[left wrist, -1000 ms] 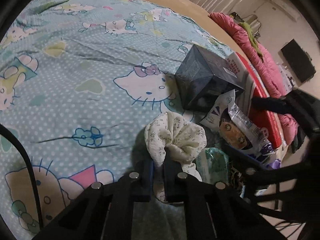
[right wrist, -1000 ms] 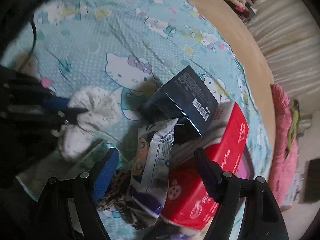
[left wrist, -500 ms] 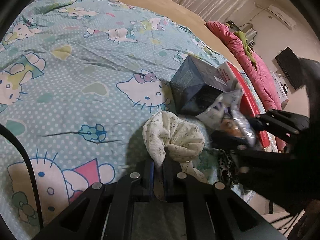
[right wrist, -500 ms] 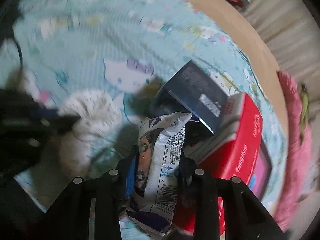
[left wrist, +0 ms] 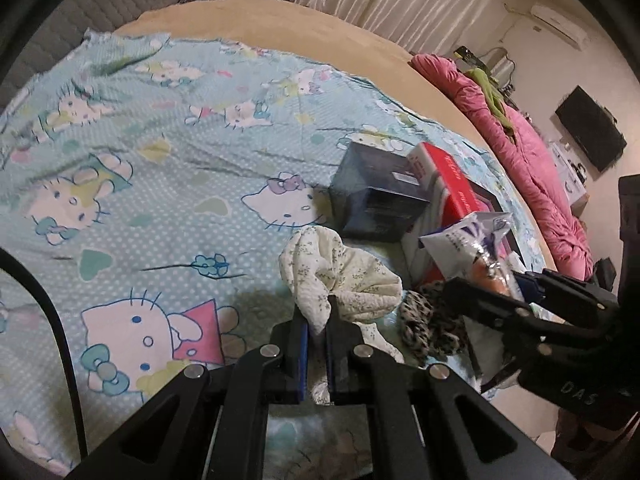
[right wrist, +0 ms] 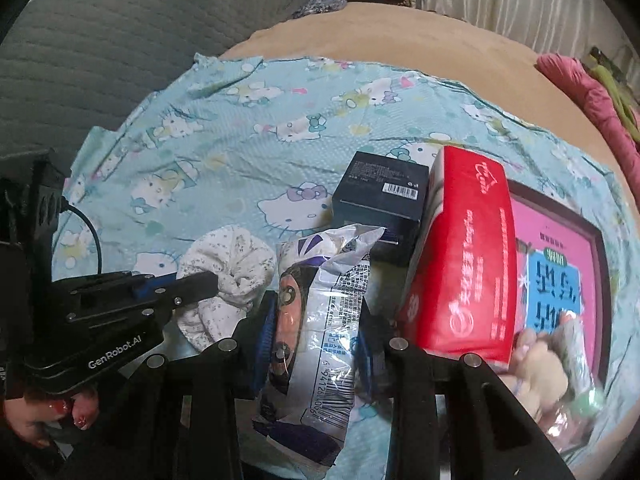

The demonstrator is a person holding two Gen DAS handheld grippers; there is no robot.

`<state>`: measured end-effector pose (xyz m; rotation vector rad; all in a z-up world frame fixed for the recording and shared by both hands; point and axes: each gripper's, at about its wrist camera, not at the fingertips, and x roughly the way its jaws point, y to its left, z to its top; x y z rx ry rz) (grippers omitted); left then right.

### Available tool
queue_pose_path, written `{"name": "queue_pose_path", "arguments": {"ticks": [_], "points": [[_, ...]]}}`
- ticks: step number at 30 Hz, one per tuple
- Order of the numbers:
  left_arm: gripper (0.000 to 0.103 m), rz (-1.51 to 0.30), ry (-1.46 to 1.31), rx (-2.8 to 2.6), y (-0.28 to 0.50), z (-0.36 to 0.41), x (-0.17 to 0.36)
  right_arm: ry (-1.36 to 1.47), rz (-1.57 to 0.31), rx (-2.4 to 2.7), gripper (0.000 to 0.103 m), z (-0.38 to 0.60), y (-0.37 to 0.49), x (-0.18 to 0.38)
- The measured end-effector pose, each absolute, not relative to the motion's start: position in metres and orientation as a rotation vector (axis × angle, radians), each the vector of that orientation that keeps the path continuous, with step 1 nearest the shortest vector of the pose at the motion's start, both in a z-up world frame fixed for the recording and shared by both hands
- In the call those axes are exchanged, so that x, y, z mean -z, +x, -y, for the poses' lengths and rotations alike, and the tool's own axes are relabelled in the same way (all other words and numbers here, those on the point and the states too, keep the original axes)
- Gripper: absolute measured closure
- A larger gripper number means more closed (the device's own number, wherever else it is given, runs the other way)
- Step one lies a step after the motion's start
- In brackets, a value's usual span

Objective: Organize soft objects
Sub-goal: 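Carry the white scrunchie with left while right carries the snack bag over the tray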

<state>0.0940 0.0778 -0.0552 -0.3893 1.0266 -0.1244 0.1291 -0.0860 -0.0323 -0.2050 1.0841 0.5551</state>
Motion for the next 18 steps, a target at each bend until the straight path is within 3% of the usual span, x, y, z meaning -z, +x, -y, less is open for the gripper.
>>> {"name": "queue_pose_path", "arguments": {"ticks": [18], "points": [[0.096, -0.951, -0.239, 0.168, 0.066, -0.008, -0.015, -0.035, -0.969, -0.486, 0.068, 0.164, 0.103, -0.017]]}}
